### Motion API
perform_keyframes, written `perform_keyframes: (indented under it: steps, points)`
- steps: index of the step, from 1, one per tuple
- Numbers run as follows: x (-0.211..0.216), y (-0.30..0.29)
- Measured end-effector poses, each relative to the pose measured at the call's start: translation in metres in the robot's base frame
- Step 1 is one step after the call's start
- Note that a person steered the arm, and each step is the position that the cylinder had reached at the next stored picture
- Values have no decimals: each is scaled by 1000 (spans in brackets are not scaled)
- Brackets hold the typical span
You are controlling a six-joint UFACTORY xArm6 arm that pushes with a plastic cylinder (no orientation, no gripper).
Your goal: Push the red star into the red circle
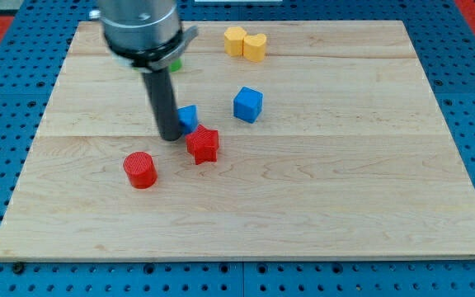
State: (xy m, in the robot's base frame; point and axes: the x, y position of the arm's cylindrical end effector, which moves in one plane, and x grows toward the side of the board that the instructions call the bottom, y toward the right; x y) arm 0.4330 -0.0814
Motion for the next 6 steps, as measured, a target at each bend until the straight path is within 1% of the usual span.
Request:
perform_keyframes:
  steps: [1,2,3,5,6]
  points:
    - [-21,39]
    - [-9,46]
    - [14,59]
    - [58,15]
    - [37,47]
